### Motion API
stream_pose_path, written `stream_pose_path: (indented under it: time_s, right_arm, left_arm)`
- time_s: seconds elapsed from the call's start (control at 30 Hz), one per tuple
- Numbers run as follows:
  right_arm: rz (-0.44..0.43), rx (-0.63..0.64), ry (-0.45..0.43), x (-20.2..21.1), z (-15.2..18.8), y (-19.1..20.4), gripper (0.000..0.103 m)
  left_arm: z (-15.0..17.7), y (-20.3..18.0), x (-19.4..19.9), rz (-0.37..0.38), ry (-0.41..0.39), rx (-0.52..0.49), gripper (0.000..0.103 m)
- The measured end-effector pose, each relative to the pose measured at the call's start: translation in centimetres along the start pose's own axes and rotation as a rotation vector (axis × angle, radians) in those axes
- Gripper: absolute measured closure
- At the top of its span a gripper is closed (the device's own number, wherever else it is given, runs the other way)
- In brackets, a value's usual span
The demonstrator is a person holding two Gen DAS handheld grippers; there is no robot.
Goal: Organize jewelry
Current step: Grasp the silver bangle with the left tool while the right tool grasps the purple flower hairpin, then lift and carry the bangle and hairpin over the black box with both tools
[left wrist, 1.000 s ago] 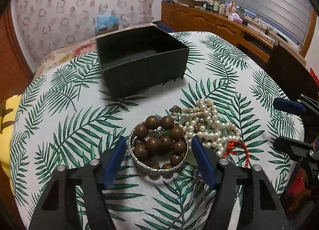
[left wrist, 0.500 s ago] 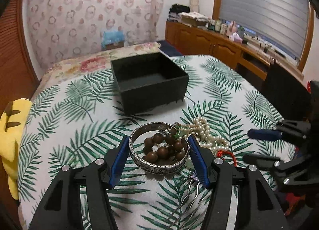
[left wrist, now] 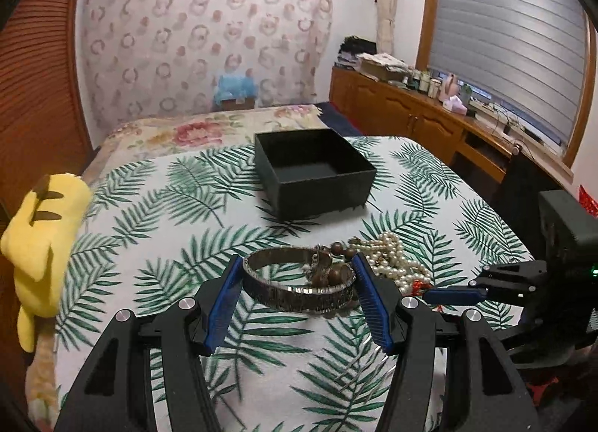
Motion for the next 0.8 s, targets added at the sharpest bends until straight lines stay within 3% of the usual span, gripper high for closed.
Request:
stream_pose_path:
  time_s: [0.2, 0.43, 0.8]
  right_arm:
    - [-0.015, 0.004, 0.034, -1.3, 0.0, 0.3, 0.069]
    - [0.004, 0.019, 0.060, -2.2, -0.2, 0.4, 0.071]
    - [0.028, 0.077, 0.083, -2.9, -0.6, 0.8, 0.077]
  left_arm:
    - [-0.2, 1.0, 1.3, -0.010, -0.041, 0.011, 0.046]
    - [1.8, 2.2, 0.1, -0.041, 0.021, 0.019, 0.046]
    - [1.9, 3.1, 0.7, -0.057, 0.008, 0.037, 0.046]
Point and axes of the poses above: each gripper's, at about its wrist camera, not at the fingertips, and x roughly against the way its jaws point, y to its left, z to its underside, the point moved 2 cm from there along -x, roughly the way its jaws point, and after that the axes turned 4 degrees about -y, right-handed, at the moved point
